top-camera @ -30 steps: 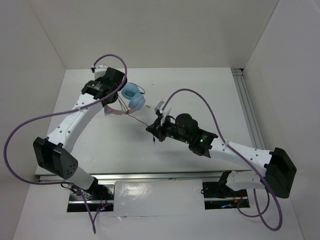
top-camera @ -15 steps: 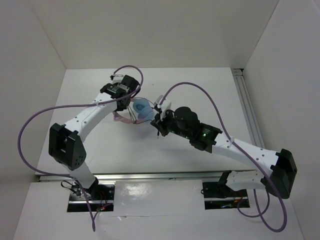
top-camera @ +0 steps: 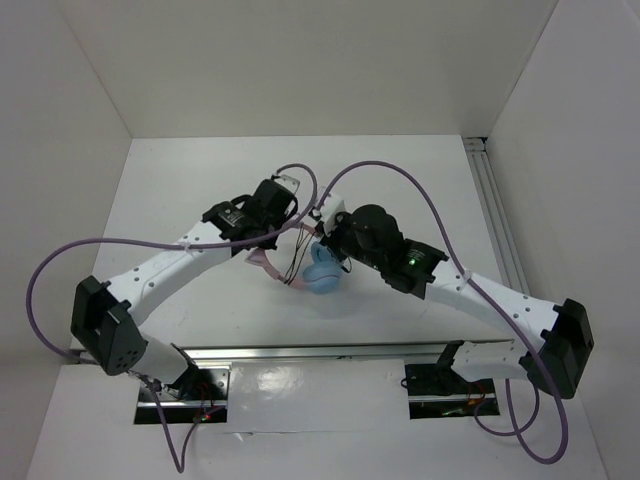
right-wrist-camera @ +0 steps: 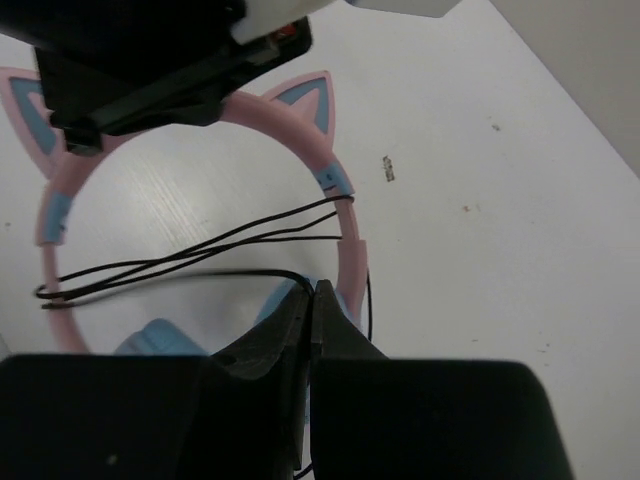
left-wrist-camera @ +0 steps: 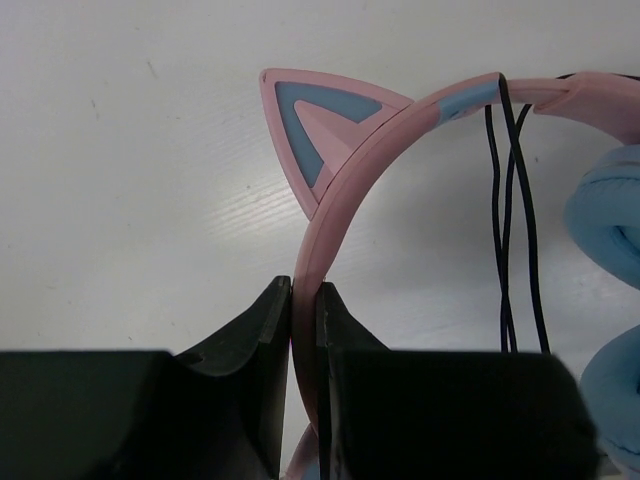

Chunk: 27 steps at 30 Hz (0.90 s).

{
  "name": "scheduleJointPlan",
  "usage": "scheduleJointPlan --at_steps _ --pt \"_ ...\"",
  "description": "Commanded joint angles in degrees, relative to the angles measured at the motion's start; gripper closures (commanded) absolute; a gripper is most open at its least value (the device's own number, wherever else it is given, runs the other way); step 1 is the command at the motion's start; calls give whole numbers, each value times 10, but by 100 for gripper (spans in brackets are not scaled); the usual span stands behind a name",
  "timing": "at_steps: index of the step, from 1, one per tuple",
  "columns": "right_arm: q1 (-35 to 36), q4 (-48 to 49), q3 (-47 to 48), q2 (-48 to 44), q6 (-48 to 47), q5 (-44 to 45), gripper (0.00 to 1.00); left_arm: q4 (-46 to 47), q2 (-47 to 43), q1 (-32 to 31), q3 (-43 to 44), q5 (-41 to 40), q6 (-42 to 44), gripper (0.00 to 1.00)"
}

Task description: Wrap the headphones

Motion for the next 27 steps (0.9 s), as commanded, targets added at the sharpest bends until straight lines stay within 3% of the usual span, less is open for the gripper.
scheduleJointPlan --at_steps 1,5,14,27 --pt "-8 26 24 -4 -53 53 100 18 -61 -13 -23 67 44 100" --pt "-8 41 13 -18 -61 28 100 25 -119 -40 -90 99 91 100" --pt "34 69 -19 -44 -96 49 98 -1 -208 -68 -140 178 186 100" --pt "72 136 -71 -68 -200 150 96 -46 -185 -112 -116 184 209 100"
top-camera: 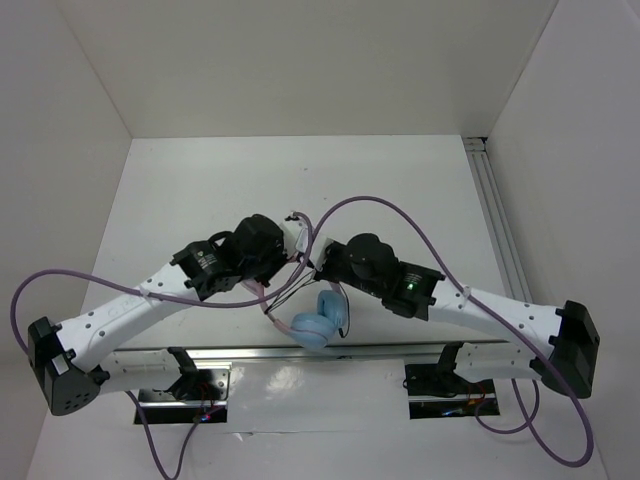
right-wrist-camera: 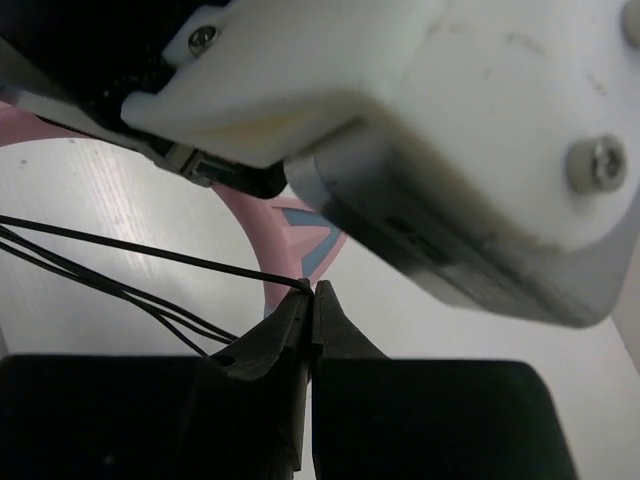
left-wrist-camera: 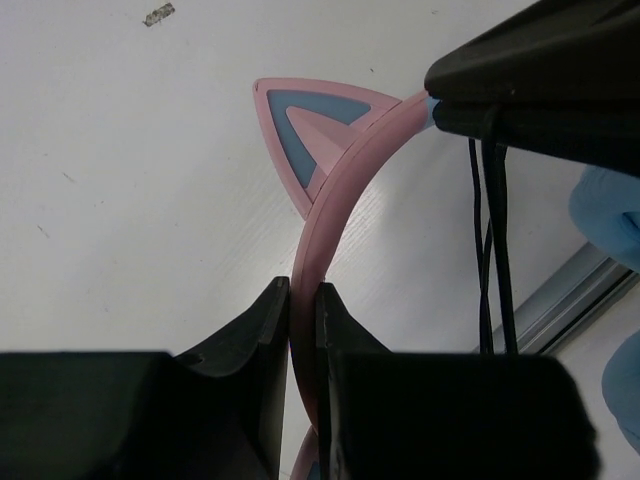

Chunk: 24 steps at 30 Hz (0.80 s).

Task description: Wrap the headphones

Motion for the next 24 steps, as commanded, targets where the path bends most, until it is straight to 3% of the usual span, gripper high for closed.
scheduleJointPlan --at_steps 1,8,10,17,20,24 --pt "-17 93 -4 -35 -66 124 96 -83 -3 -10 15 47 32 100" --pt "-17 103 -29 -47 -71 136 92 -83 -25 -10 15 30 32 100" --pt "-17 122 -42 -47 -71 165 83 -83 -31 -10 20 55 32 100" --pt "-17 140 -54 -47 -66 178 81 -96 -37 -10 27 46 26 100" --pt "-23 123 -54 -47 -55 146 97 -96 -37 -3 32 45 20 100" --pt "-28 148 -80 -36 -43 159 100 -91 -43 17 43 29 8 100"
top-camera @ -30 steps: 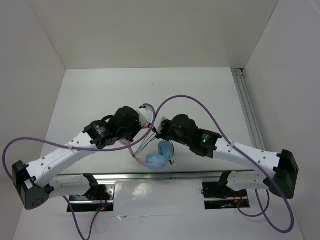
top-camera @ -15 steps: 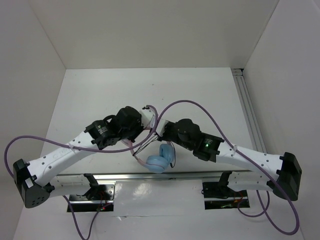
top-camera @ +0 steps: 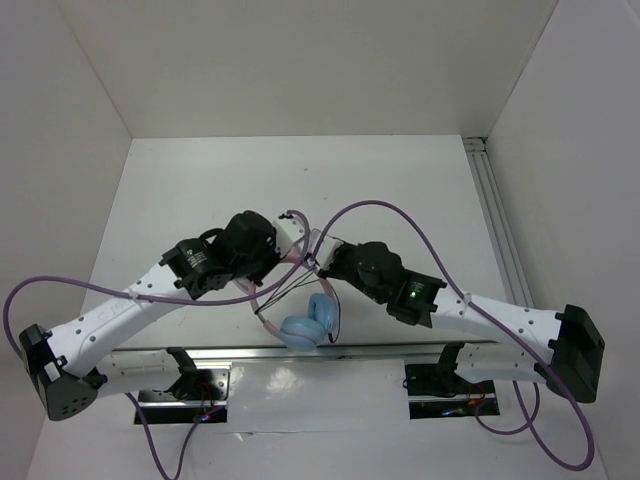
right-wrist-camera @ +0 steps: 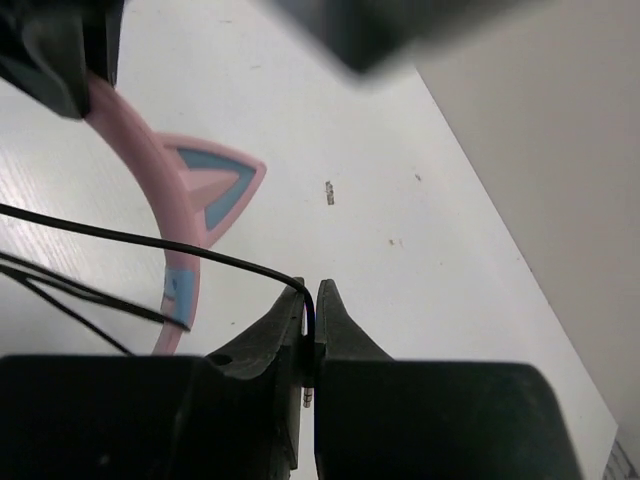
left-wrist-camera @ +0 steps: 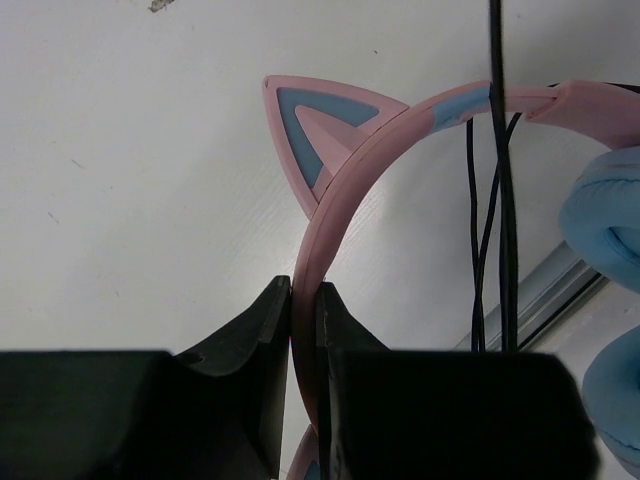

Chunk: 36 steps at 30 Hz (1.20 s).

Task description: Wrap the headphones

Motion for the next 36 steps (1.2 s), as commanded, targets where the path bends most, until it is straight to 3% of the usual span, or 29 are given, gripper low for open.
scheduleJointPlan --at_steps 1,6,20,23,24,28,30,32,36 --pt "-31 67 -21 -10 9 82 100 -54 -27 16 32 16 -6 100" --pt "-72 90 -46 -4 30 62 100 -54 -43 27 43 4 -6 100" --pt "-100 59 -3 49 43 51 74 -23 -27 46 54 -5 -6 100" --pt "-105 59 3 54 48 51 63 -17 -13 61 59 -12 -11 100" --pt "-105 59 3 54 54 56 54 -17 -6 69 65 -6 -11 100" --pt "-105 53 3 54 54 56 50 -12 6 93 65 14 -17 100" --pt "-111 53 3 54 60 62 31 -12 13 109 65 27 -22 100" --pt "-125 47 3 54 66 62 0 -6 13 114 65 52 -22 100" --pt "-136 48 3 59 78 79 0 2 13 134 59 70 -27 100"
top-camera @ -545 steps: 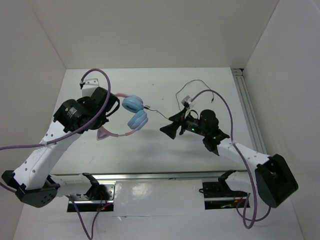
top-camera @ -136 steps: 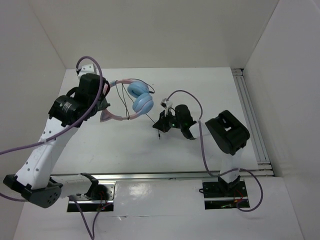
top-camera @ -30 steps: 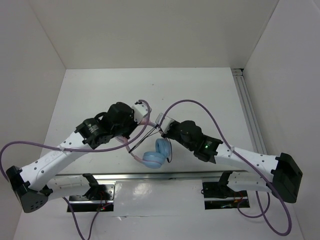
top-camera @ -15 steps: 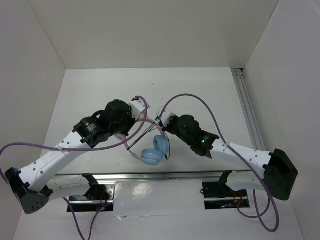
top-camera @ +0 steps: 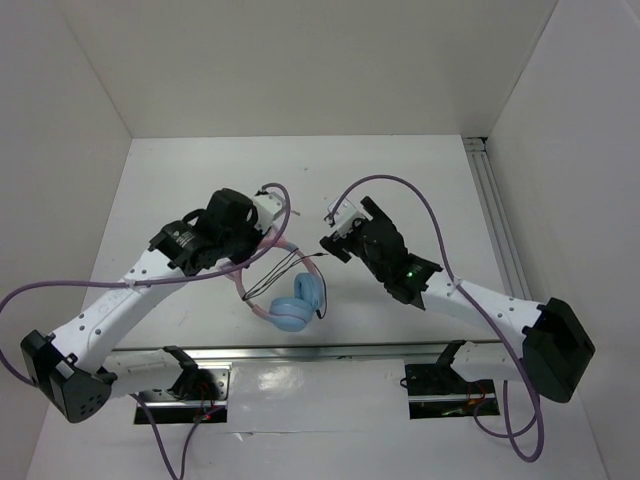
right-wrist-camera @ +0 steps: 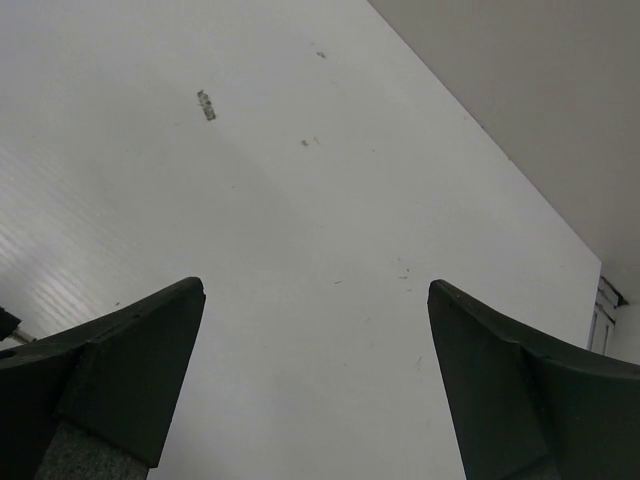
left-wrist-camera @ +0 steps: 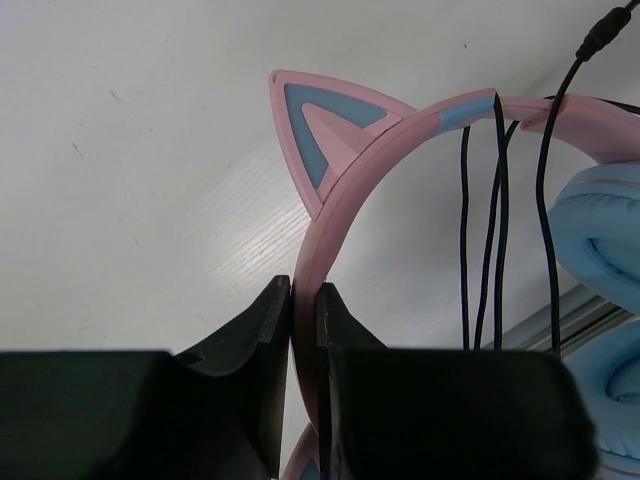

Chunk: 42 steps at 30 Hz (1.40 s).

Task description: Wrap the headphones

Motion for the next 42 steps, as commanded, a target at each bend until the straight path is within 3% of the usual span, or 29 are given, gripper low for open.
scheduleJointPlan --at_steps 1,7,12,16,19,21,30,33,34,35,36,41,42 --pt "-8 5 25 10 25 39 0 39 -7 10 15 50 -14 100" --pt "-40 21 41 -16 145 133 0 69 28 32 0 58 -63 100" --pt "-51 -71 103 -47 255 148 0 213 76 44 -20 57 -144 100" --pt "-51 -123 128 -92 297 61 0 314 158 65 -5 69 -165 100" --pt "-51 -135 121 -136 314 -1 0 335 245 70 30 12 -192 100" --pt "-51 -142 114 -156 331 -2 0 350 292 76 53 -20 -204 100" --pt "-46 -166 101 -200 350 -28 0 458 395 99 48 -32 -262 96" --pt "-46 -178 101 -205 361 -28 0 458 413 99 55 -31 -280 85" --pt "-46 -189 107 -205 361 -28 0 451 418 99 55 -31 -280 77" --pt "-46 -195 107 -205 367 -28 0 451 418 99 55 -36 -287 55" --pt "-46 -195 107 -205 367 -28 0 457 418 99 46 -37 -287 41" --pt "-46 -233 121 -205 391 -33 0 471 355 109 31 -42 -293 29" --pt "-46 -240 126 -205 391 -33 0 466 344 109 31 -42 -293 8"
